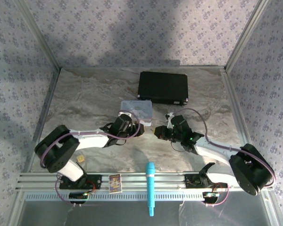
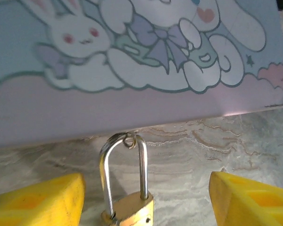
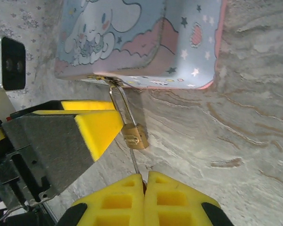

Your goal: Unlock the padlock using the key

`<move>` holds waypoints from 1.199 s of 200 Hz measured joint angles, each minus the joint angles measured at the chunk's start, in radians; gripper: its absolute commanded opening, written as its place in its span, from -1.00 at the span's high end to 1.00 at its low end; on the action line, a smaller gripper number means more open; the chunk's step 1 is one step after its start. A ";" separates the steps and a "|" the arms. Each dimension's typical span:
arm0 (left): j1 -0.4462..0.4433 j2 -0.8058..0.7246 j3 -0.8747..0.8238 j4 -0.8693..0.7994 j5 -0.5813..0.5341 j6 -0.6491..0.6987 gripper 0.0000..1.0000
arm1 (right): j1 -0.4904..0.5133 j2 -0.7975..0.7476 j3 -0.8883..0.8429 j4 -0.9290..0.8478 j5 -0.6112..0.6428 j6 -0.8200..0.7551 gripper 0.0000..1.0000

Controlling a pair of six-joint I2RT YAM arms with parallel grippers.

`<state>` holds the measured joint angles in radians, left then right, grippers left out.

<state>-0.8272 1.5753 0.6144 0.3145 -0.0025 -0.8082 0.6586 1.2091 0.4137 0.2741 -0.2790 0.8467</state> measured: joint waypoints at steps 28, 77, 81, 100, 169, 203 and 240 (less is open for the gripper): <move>-0.007 0.037 0.001 0.026 -0.022 0.003 -0.13 | 0.000 -0.002 -0.008 -0.007 0.004 0.000 1.00; -0.039 0.041 0.014 0.000 -0.117 -0.001 0.19 | 0.001 0.027 -0.008 0.021 0.006 0.002 1.00; -0.041 0.043 0.014 0.000 -0.119 0.000 0.22 | 0.001 0.037 -0.008 0.027 0.006 0.003 1.00; -0.045 0.055 0.014 0.000 -0.132 -0.012 0.36 | 0.005 0.093 -0.011 0.071 0.001 0.021 1.00; -0.052 0.063 0.014 0.026 -0.161 -0.066 0.66 | 0.041 0.240 -0.028 0.232 -0.017 0.099 1.00; -0.054 0.051 0.014 0.031 -0.167 -0.138 0.87 | 0.032 0.313 -0.054 0.376 -0.061 0.187 1.00; -0.055 0.023 -0.019 0.060 -0.171 -0.265 0.94 | 0.010 0.484 -0.082 0.621 -0.140 0.342 1.00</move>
<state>-0.8825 1.5982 0.5953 0.3740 -0.1730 -1.0729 0.6689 1.6932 0.3313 0.8951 -0.4194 1.1885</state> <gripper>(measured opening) 0.094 0.051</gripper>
